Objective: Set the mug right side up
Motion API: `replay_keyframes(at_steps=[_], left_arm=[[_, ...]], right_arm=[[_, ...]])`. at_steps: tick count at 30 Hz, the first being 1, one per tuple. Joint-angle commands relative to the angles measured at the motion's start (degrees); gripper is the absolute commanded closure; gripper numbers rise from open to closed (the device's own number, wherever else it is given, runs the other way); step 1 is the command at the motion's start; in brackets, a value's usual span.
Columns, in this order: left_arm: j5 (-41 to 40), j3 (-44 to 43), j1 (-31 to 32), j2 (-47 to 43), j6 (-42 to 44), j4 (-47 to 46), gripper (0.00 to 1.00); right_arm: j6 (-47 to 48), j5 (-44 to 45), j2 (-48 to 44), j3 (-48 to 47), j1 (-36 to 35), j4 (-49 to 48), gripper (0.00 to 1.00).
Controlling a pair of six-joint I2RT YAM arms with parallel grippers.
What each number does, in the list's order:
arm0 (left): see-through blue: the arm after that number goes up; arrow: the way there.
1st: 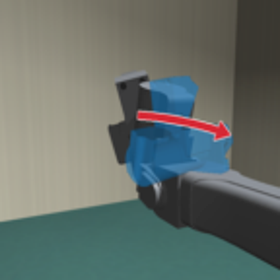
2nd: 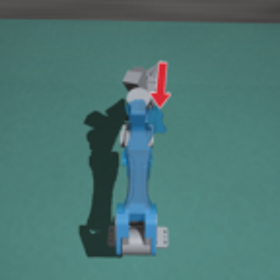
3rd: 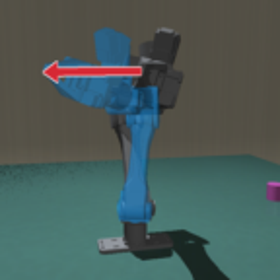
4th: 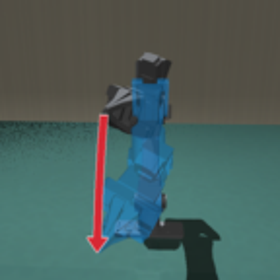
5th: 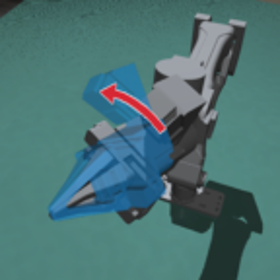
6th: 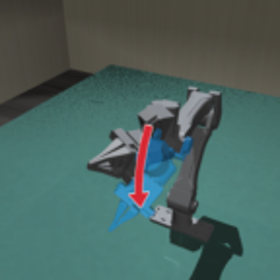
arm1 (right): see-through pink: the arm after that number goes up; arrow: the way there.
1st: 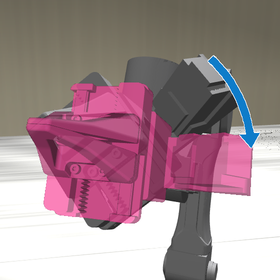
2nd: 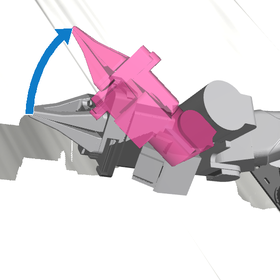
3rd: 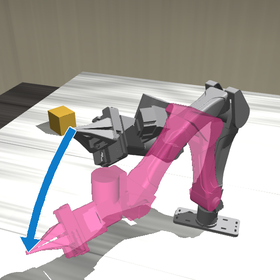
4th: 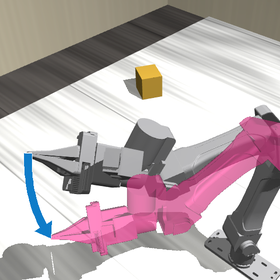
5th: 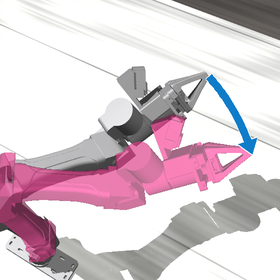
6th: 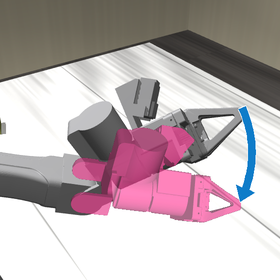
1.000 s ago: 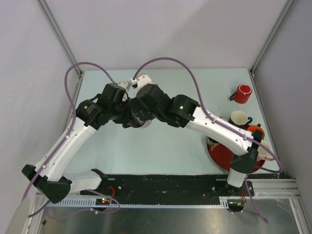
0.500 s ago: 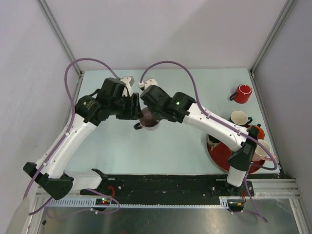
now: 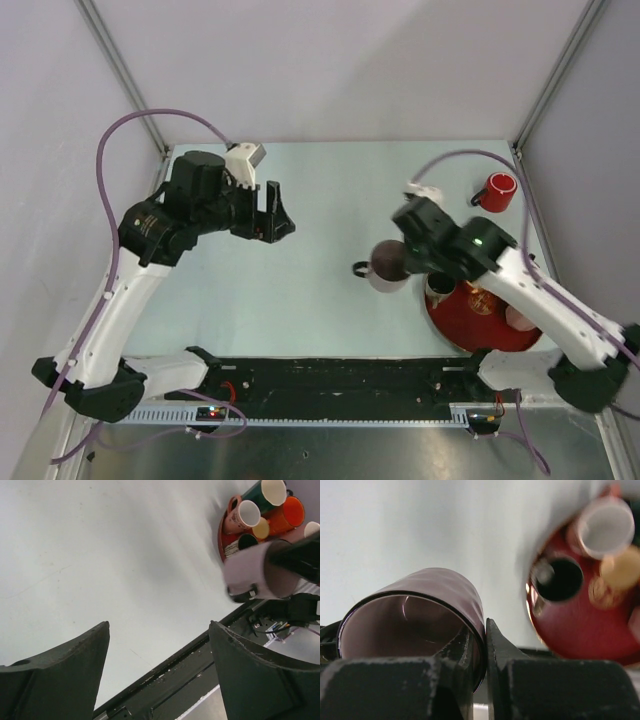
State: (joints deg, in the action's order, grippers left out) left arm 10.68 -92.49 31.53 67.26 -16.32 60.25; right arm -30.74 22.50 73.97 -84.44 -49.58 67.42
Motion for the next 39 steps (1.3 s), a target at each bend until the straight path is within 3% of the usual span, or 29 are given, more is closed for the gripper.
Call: replay_keyframes(at_steps=[1,4,7,9,13,17,22,27,31,39], left_arm=[[0.36,0.04,-2.99,-1.73,3.89,-2.13,0.16],[0.51,3.97,-5.71,-3.28,4.23,-4.38,0.15],[-0.59,6.24,-6.71,-4.57,5.92,-6.24,0.15],[-0.55,7.25,-6.87,-5.62,7.08,-7.50,0.15],[-0.82,8.69,-6.65,-7.78,8.87,-9.35,0.15],[-1.87,10.04,-5.18,-9.47,10.41,-10.04,0.15],[-2.08,10.97,-4.26,-10.58,10.99,-10.65,0.15],[-2.29,11.29,-3.39,-10.22,11.58,-11.86,0.15],[-2.25,11.16,-2.80,-9.45,12.04,-12.16,0.15],[-2.78,11.34,-2.35,-9.65,12.49,-12.11,0.15]], right_arm=[[-15.40,-4.16,-14.12,11.95,7.27,6.68,1.00],[-14.93,-2.76,-21.70,20.06,11.96,6.31,1.00],[-4.52,-4.16,-27.23,25.86,16.17,1.45,1.00],[2.94,-12.71,-30.36,27.43,23.78,-2.37,1.00],[16.45,-40.73,-33.16,27.67,43.64,-12.34,1.00],[32.19,-54.21,-32.33,22.79,49.77,-13.89,1.00],[59.07,-49.98,-27.08,14.80,49.06,4.92,1.00],[72.07,-43.33,-25.39,17.43,51.30,22.93,1.00],[78.23,-37.94,-28.82,21.70,56.16,21.15,1.00],[81.48,-34.88,-27.71,36.18,64.80,2.20,1.00]])
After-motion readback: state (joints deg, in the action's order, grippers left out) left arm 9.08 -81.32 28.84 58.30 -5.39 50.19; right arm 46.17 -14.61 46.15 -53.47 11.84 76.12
